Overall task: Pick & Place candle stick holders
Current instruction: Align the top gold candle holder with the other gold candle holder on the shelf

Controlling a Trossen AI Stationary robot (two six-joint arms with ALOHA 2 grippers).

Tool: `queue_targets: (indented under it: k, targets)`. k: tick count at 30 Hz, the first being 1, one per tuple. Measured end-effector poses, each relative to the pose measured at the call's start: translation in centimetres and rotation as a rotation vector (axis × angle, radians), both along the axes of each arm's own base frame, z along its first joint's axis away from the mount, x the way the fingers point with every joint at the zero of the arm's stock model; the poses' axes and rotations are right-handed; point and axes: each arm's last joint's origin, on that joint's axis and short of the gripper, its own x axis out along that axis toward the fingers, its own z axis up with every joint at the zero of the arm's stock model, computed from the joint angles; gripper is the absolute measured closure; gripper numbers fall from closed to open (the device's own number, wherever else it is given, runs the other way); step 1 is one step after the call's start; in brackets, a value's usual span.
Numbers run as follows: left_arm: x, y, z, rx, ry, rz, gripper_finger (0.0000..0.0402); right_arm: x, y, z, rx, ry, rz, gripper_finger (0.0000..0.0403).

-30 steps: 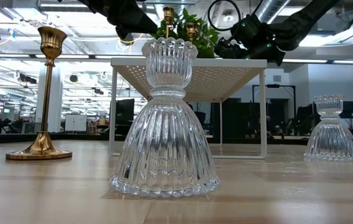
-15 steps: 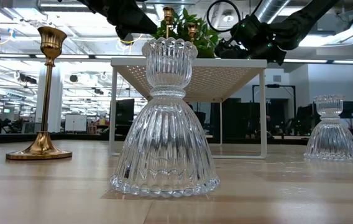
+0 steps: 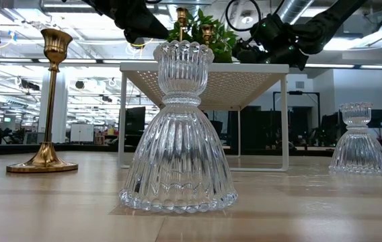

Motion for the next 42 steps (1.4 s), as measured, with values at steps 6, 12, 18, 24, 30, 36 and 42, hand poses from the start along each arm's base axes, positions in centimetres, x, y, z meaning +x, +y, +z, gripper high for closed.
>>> queue_targets:
  k: [6,12,18,24,30,36,42]
  targets:
    - [0.0,0.0,-0.1,-0.001,0.011,0.000,0.0330,-0.1,0.3,-0.1,-0.008,0.039,-0.041,0.0403]
    - [0.0,0.0,-0.1,-0.001,0.014,0.000,0.0330,-0.8,0.5,0.1,-0.002,0.098,-0.059,0.0403]
    - [0.0,0.0,-0.1,-0.001,0.015,0.000,0.0330,-0.7,0.5,-0.2,0.002,0.107,-0.058,0.0403]
    - [0.0,0.0,-0.1,-0.001,0.015,0.000,0.0330,0.1,0.1,-1.0,-0.008,0.077,-0.052,0.0403]
    - [0.0,0.0,-0.1,-0.001,0.015,0.000,0.0330,0.6,-0.1,-1.4,-0.006,0.060,-0.051,0.0403]
    - [0.0,0.0,-0.1,-0.001,0.015,0.000,0.0330,0.4,0.0,-1.0,-0.010,0.045,-0.053,0.0403]
    - [0.0,0.0,-0.1,-0.001,0.016,0.000,0.0330,0.4,0.2,-0.8,-0.006,0.031,-0.034,0.0403]
